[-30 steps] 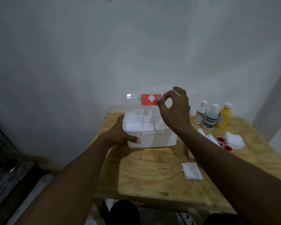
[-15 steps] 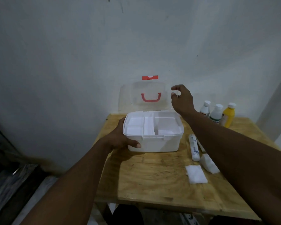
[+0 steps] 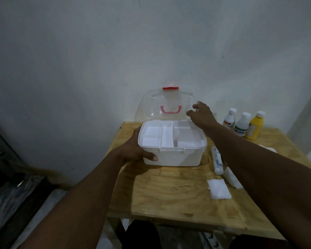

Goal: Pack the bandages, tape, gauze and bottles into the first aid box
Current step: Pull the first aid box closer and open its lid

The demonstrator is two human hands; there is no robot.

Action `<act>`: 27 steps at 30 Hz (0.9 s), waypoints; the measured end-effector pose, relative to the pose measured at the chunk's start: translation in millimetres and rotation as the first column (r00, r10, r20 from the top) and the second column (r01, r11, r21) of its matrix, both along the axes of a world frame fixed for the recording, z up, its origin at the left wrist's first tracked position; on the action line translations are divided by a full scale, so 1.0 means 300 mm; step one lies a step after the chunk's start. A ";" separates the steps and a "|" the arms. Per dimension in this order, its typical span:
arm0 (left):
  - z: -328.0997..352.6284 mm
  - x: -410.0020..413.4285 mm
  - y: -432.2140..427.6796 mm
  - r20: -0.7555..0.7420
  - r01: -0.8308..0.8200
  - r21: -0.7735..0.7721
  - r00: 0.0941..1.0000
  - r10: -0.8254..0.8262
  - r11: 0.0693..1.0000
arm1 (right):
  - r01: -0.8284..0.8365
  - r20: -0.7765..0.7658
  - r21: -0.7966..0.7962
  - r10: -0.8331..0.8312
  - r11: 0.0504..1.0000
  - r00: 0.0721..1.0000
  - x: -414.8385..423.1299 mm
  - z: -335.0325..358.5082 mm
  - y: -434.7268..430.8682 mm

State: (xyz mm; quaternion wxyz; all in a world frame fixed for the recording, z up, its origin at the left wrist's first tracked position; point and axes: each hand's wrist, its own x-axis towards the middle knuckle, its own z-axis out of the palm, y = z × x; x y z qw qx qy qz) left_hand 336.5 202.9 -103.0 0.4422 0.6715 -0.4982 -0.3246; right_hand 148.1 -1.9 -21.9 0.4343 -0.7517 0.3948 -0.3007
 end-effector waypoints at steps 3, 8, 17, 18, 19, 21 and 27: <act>0.002 -0.006 0.004 0.002 -0.011 0.008 1.000 0.011 1.000 | -0.006 -0.006 0.013 0.006 1.000 1.000 -0.003 0.002 0.006; 0.003 -0.013 0.020 0.009 -0.011 0.024 1.000 0.011 1.000 | 0.003 0.001 0.069 -0.003 0.998 1.000 -0.018 0.009 0.020; 0.010 -0.033 0.053 0.005 -0.001 0.021 1.000 0.001 1.000 | -0.006 -0.080 0.095 0.013 0.995 0.997 -0.040 0.010 0.066; 0.012 -0.036 0.057 0.004 0.001 0.021 1.000 -0.001 1.000 | -0.012 -0.090 0.113 0.023 0.994 0.996 -0.043 0.008 0.065; 0.013 -0.038 0.059 0.002 0.001 0.022 1.000 -0.002 1.000 | -0.019 -0.097 0.137 0.032 0.990 0.995 -0.046 0.005 0.066; 0.014 -0.041 0.064 -0.006 0.002 0.021 1.000 -0.002 1.000 | -0.030 -0.107 0.177 0.049 0.984 0.993 -0.048 -0.003 0.066; 0.017 -0.048 0.074 -0.029 -0.003 0.021 1.000 0.004 1.000 | -0.026 -0.155 0.245 0.065 0.969 0.986 -0.064 -0.019 0.087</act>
